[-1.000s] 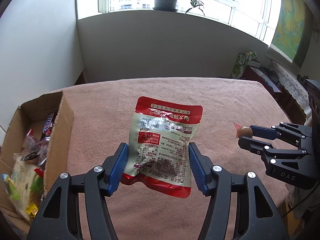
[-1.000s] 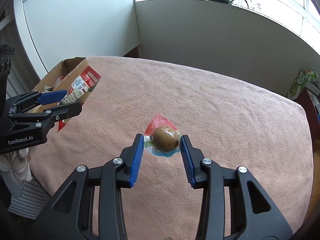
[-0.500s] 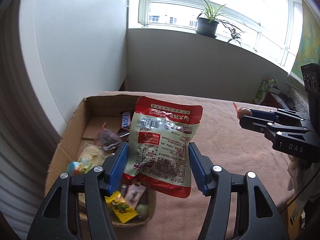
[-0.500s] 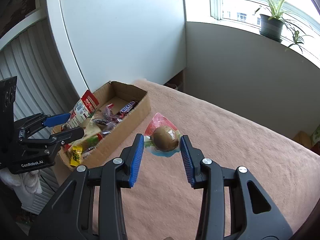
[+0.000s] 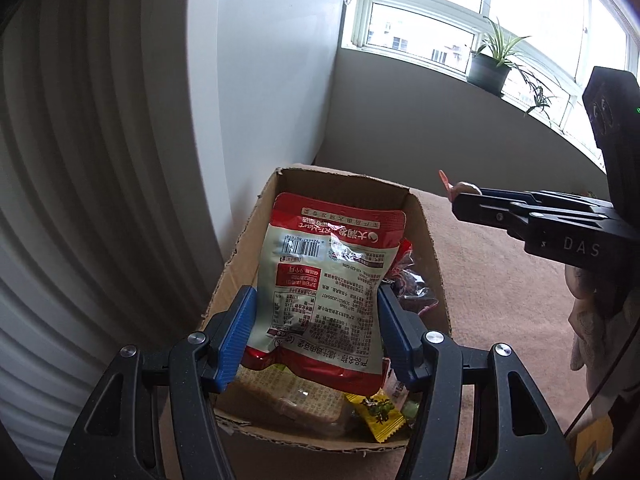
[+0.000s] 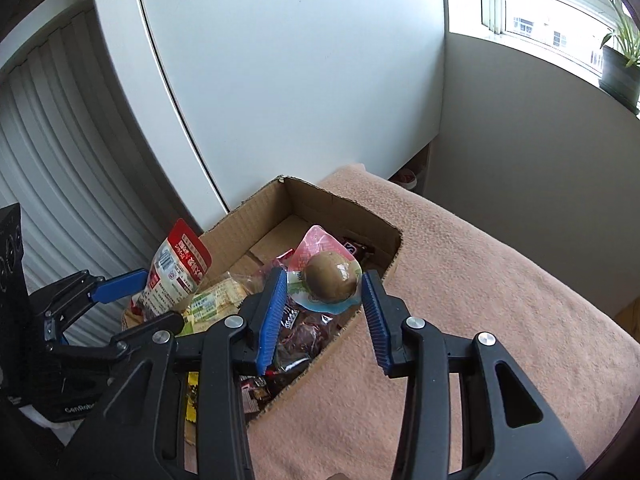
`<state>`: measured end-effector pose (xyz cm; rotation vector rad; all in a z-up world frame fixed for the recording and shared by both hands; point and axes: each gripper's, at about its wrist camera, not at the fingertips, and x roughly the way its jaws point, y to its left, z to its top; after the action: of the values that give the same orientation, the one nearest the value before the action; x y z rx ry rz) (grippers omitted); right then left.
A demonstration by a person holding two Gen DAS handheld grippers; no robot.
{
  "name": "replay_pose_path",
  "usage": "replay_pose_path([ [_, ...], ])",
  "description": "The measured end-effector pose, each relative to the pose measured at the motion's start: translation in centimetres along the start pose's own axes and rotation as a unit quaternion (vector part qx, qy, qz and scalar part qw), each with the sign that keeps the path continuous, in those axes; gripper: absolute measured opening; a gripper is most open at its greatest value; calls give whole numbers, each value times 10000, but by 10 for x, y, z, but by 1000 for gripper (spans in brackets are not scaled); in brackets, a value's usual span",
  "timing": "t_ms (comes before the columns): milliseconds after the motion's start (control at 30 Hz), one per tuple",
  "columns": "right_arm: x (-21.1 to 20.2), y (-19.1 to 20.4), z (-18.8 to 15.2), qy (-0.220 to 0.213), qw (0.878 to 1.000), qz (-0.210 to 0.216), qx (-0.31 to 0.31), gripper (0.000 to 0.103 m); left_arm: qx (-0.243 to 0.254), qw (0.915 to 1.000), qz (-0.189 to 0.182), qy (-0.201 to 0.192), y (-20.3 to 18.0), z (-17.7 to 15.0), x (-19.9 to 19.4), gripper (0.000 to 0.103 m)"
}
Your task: Organize snacks
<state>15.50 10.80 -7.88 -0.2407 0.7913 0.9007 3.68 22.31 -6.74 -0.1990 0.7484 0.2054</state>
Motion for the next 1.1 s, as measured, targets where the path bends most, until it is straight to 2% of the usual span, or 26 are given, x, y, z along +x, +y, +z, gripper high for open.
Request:
replay_pose_path([
  [133,8,3,5,44,10000,78,20,47,-63,10000,0,-4,-2,2,3,65],
  [200,7,4,5,-15,10000,36,20,71,-107,9999,4,-13,0,2,4,66],
  [367,-1,-3,6,-168,9998,-43,125,84,-125,9999,-1,-49,-5,3,4,67],
  [767,-32,-10,-11,-369,9989,-150,234,85,-128,9996,65,-231,-11,-2,-11,68],
  [1100,-79,-7,-42,-727,9967,-321,178,85,-31,9988,153,-467,-32,-11,-37,68],
])
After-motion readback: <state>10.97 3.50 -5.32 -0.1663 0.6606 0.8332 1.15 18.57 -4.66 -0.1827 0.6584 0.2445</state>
